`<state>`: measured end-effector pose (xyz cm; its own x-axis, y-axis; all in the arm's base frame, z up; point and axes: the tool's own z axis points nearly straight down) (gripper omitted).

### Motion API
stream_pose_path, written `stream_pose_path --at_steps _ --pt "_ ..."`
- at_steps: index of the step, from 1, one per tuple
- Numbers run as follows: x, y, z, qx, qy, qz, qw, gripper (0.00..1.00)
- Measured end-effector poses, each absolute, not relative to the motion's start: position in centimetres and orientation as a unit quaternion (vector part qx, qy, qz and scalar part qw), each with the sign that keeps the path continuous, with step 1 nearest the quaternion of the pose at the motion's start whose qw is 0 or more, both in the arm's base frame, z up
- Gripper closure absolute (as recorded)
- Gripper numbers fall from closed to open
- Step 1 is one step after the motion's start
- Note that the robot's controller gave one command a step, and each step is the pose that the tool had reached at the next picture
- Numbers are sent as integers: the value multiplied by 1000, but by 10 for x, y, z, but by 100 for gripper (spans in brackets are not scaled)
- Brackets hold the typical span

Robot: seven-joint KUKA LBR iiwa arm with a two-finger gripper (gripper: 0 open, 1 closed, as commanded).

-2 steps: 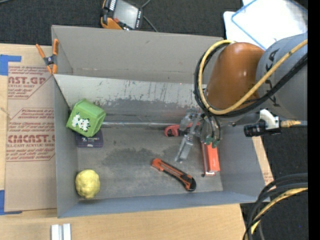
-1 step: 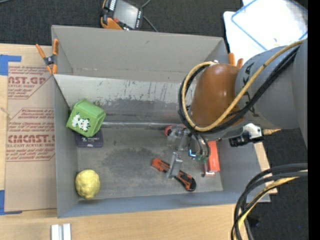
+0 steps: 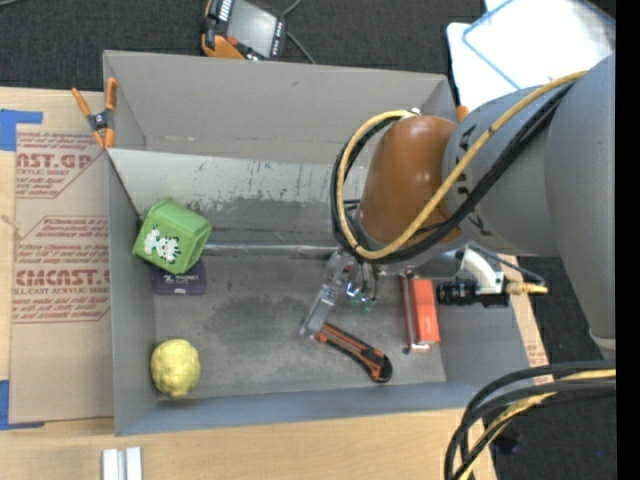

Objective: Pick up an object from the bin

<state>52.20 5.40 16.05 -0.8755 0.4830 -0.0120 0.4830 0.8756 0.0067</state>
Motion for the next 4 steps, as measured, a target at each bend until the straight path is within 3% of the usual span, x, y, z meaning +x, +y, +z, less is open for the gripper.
stream_pose_path --at_steps 1,2,3,4 --pt "494 -27 136 159 987 -4 -5 0" --pt "501 56 137 92 996 2 6 0" --pt "490 31 86 -49 999 -2 -5 100" --pt "490 31 86 -49 999 -1 -5 100"
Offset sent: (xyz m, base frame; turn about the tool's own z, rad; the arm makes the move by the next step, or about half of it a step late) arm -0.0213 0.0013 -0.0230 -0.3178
